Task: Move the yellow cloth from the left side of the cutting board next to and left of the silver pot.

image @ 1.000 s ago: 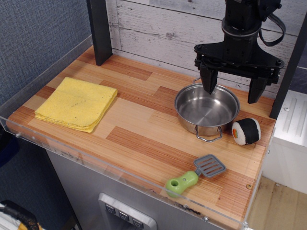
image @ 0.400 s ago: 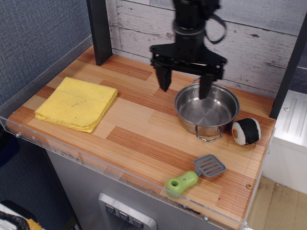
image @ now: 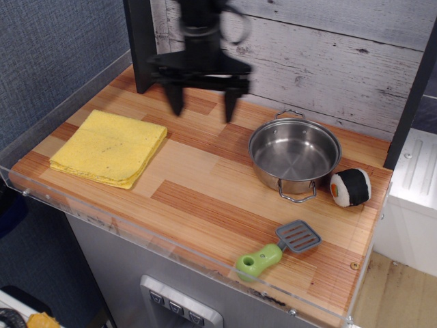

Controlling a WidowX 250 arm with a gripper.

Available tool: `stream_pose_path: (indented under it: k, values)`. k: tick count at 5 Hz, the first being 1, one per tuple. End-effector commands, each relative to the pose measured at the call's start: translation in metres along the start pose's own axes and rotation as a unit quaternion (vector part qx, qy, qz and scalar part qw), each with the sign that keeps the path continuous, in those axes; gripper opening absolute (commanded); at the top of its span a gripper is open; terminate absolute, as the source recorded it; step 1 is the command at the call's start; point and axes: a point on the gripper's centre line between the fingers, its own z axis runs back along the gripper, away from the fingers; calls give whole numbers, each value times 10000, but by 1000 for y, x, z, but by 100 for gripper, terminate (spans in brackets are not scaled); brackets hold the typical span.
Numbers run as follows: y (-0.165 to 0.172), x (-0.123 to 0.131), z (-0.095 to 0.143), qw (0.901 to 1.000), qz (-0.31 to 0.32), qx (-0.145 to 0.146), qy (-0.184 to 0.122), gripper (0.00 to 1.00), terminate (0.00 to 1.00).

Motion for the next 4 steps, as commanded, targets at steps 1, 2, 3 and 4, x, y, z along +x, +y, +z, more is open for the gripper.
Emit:
stream_pose_path:
  k: [1,2,3,4]
  values:
    - [63,-13,15,9961,823,76,-322,100,0]
    - [82,-24,11,9935,1087,183,-279,100,0]
    - [98,-34,-1,9904,1332,250,-270,100,0]
    - [108,-36,-21,9871,1579,102,-247,100,0]
